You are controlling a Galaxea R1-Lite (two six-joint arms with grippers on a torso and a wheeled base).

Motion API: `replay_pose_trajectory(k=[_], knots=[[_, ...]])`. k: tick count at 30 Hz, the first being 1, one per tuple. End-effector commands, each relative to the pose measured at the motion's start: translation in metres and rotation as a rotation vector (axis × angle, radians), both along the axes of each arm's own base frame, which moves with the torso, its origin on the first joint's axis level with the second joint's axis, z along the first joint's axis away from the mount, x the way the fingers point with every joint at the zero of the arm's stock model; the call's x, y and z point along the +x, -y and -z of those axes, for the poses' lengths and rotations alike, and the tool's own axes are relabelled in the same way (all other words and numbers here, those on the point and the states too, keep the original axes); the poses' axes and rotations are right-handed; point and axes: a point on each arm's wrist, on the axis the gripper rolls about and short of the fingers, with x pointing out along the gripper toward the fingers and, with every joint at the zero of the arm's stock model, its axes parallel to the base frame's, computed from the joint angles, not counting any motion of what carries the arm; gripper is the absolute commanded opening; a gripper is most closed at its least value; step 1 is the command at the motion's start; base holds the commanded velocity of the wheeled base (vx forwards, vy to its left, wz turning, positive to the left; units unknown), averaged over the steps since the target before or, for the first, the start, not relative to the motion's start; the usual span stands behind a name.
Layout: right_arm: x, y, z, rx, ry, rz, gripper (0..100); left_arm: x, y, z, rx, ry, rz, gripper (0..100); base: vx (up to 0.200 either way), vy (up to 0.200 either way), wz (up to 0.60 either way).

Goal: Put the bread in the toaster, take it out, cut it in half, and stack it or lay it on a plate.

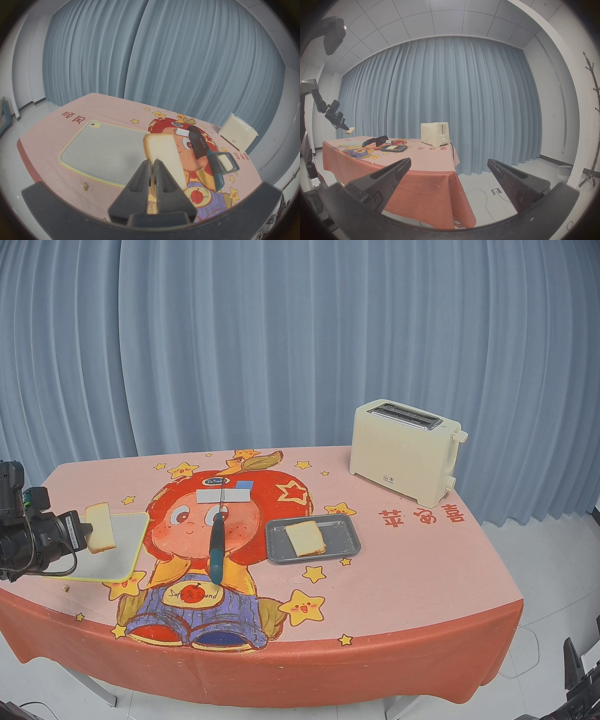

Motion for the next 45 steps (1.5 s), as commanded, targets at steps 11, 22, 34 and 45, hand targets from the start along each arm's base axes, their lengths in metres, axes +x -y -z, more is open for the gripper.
replay_pose_trajectory(k=[11,22,34,45], knots=[[0.001,0.0,0.005,0.0,-0.01,0.0,100,-0.011,0.034,-0.021,-0.098,0.079,0.097,0,0.0,0.0,0.0],[0.001,0.0,0.005,0.0,-0.01,0.0,100,0.001,0.054,-0.038,-0.098,0.123,0.162,0,0.0,0.0,0.0],[0.001,0.0,0.005,0.0,-0.01,0.0,100,0.014,0.078,-0.04,-0.069,0.118,0.191,0,0.0,0.0,0.0],[0.001,0.0,0.005,0.0,-0.009,0.0,100,0.03,0.123,-0.032,-0.03,0.087,0.269,0,0.0,0.0,0.0]])
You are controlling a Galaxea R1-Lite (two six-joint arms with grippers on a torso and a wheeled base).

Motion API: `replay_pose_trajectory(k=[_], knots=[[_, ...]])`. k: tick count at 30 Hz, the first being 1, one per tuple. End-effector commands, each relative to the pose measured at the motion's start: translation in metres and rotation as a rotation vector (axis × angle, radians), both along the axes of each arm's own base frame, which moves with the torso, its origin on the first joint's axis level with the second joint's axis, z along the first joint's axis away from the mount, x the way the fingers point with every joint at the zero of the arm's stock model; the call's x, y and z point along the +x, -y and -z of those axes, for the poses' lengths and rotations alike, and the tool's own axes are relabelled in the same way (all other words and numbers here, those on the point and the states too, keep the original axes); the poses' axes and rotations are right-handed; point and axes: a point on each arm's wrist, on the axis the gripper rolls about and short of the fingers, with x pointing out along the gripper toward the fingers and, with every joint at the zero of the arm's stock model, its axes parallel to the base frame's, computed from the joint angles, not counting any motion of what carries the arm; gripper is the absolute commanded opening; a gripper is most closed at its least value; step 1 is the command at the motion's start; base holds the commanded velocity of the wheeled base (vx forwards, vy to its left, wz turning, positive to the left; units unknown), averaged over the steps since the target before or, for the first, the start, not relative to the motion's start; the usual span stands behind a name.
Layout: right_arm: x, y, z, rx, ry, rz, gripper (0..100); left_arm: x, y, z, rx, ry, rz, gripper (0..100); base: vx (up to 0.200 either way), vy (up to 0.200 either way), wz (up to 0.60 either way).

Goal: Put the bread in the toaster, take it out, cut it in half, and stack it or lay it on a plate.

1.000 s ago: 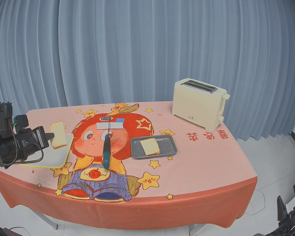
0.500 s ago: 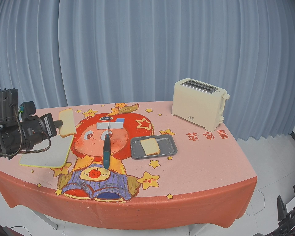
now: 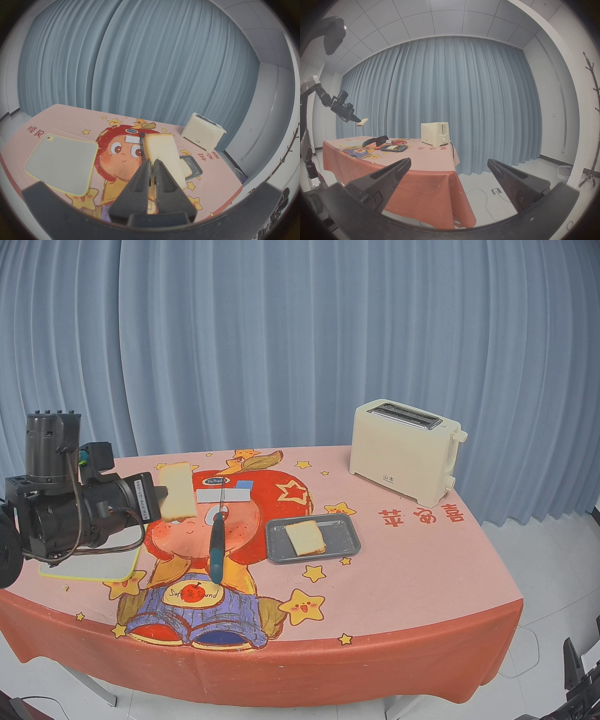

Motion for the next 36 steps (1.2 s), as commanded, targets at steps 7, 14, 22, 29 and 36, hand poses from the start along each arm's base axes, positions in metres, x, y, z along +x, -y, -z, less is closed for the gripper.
replay_pose_trajectory(k=[7,14,22,29,36], knots=[[0.001,0.0,0.005,0.0,-0.01,0.0,100,0.02,0.036,0.002,0.009,-0.011,0.076,0,0.0,0.0,0.0],[0.001,0.0,0.005,0.0,-0.01,0.0,100,0.035,0.049,0.008,0.017,-0.027,0.09,0,0.0,0.0,0.0],[0.001,0.0,0.005,0.0,-0.01,0.0,100,0.05,0.065,0.014,0.031,-0.033,0.092,0,0.0,0.0,0.0],[0.001,0.0,0.005,0.0,-0.01,0.0,100,0.062,0.082,0.019,0.045,-0.034,0.092,0,0.0,0.0,0.0],[0.001,0.0,0.005,0.0,-0.01,0.0,100,0.069,0.099,0.028,0.013,-0.078,0.085,0,0.0,0.0,0.0]])
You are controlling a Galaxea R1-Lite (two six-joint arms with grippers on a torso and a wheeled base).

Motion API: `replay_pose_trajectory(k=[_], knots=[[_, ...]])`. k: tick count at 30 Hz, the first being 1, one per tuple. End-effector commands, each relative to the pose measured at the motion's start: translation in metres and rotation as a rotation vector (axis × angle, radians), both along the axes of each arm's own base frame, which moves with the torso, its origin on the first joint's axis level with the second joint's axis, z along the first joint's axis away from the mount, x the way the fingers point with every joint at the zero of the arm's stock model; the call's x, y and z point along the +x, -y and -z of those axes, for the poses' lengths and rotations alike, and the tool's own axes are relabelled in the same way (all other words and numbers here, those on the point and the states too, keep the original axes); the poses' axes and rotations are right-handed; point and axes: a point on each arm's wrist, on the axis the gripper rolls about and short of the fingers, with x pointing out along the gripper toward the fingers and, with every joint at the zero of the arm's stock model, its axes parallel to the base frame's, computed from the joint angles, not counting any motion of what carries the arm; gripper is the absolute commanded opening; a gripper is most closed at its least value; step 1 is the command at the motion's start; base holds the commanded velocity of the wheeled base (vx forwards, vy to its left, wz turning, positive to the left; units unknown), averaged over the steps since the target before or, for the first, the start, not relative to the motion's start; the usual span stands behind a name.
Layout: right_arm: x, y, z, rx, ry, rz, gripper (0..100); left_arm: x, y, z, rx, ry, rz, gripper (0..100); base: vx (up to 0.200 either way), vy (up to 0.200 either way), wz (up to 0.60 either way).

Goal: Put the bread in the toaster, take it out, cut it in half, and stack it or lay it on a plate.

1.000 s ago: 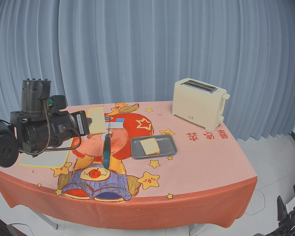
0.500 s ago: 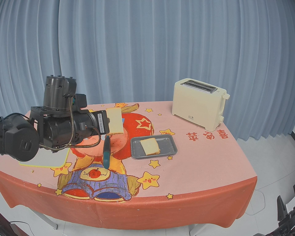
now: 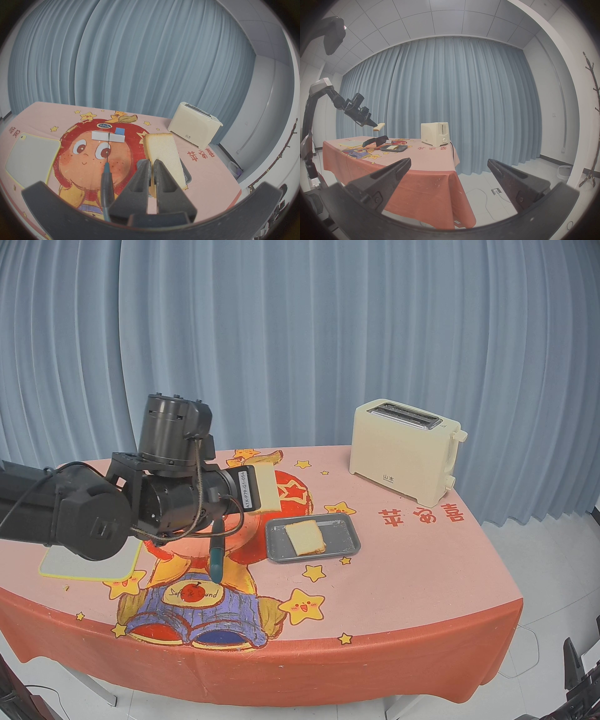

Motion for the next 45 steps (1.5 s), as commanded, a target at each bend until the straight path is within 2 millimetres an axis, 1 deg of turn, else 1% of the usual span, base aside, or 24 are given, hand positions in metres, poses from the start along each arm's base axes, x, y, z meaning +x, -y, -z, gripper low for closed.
replay_pose_trajectory(k=[1,4,6,8,13,18,20,22,29,32,34,41,45], knots=[[0.001,0.0,0.005,0.0,-0.01,-0.001,100,0.01,0.01,0.011,0.019,-0.04,0.0,0,0.0,0.0,0.0],[0.001,0.0,0.005,0.0,-0.01,-0.001,100,0.011,0.012,0.013,0.033,-0.066,0.004,0,0.0,0.0,0.0],[0.001,0.0,0.005,0.0,-0.01,-0.001,100,0.008,0.02,0.014,0.039,-0.084,0.024,0,0.0,0.0,0.0],[0.001,0.0,0.005,0.0,-0.01,0.001,100,0.008,0.024,0.012,0.028,-0.095,0.025,0,0.0,0.0,0.0],[0.001,0.0,0.005,0.0,-0.01,-0.001,100,0.02,0.032,0.016,0.016,-0.137,0.007,0,0.0,0.0,0.0],[0.001,0.0,0.005,0.0,-0.01,-0.001,100,0.025,0.036,0.02,0.018,-0.169,0.005,0,0.0,0.0,0.0],[0.001,0.0,0.005,0.0,-0.01,-0.001,100,0.032,0.04,0.031,0.027,-0.193,0.003,0,0.0,0.0,0.0],[0.001,0.0,0.005,0.0,-0.01,-0.001,100,0.034,0.042,0.037,0.027,-0.206,0.002,0,0.0,0.0,0.0],[0.001,0.0,0.005,0.0,-0.01,-0.001,100,0.038,0.045,0.044,0.03,-0.219,0.002,0,0.0,0.0,0.0],[0.001,0.0,0.005,0.0,-0.01,-0.001,100,0.041,0.048,0.044,0.027,-0.215,0.005,0,0.0,0.0,0.0],[0.001,0.0,0.005,0.0,-0.01,-0.001,100,0.043,0.048,0.04,0.015,-0.205,0.002,0,0.0,0.0,0.0],[0.001,0.0,0.005,0.0,-0.01,-0.001,100,0.048,0.053,0.042,-0.006,-0.207,-0.006,0,0.0,0.0,0.0],[0.001,0.0,0.005,0.0,-0.008,-0.001,100,0.051,0.055,0.046,-0.001,-0.214,-0.007,0,0.0,0.0,0.0]])
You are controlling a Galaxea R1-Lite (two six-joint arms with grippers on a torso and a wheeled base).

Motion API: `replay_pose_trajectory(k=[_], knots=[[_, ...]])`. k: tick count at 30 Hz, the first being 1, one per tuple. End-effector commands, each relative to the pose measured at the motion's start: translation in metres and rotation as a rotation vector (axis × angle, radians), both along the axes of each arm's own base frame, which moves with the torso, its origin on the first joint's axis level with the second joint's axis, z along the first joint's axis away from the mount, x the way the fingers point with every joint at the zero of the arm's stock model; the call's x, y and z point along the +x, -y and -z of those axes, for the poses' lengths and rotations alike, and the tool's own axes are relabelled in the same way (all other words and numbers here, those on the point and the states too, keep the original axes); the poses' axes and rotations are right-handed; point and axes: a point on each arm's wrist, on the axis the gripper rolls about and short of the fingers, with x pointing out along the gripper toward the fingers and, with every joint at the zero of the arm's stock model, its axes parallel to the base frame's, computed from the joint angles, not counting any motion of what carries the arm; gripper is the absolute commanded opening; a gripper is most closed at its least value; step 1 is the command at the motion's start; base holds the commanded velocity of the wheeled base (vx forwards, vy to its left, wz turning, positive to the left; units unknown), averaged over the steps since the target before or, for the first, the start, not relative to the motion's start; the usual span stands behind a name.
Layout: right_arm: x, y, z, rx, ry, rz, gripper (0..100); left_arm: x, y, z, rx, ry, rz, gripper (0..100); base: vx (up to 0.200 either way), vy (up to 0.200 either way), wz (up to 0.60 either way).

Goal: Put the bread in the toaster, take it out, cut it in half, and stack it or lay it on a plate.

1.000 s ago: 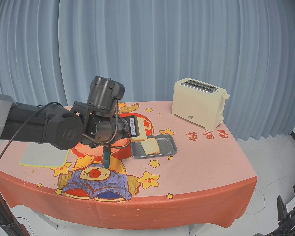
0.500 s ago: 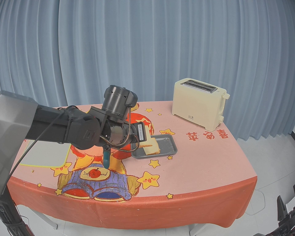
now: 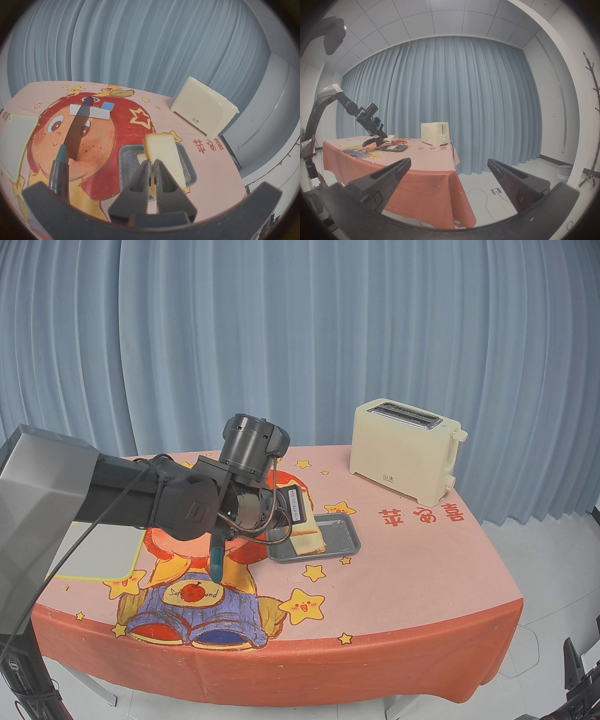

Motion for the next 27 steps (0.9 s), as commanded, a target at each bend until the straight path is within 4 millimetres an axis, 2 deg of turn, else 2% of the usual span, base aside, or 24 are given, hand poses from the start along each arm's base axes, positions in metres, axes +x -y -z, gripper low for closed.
replay_pose_trajectory(k=[1,4,7,27], knots=[[0.001,0.0,0.005,0.0,-0.01,0.0,100,0.003,0.002,0.004,0.003,-0.006,0.0,0,0.0,0.0,0.0],[0.001,0.0,0.005,0.0,-0.009,0.0,100,0.005,0.003,0.006,0.005,-0.008,-0.001,0,0.0,0.0,0.0],[0.001,0.0,0.005,0.0,-0.01,0.0,100,0.008,0.009,0.016,0.016,-0.025,0.006,0,0.0,0.0,0.0],[0.001,0.0,0.005,0.0,-0.01,0.0,100,0.01,0.007,0.028,0.037,-0.054,-0.001,0,0.0,0.0,0.0]])
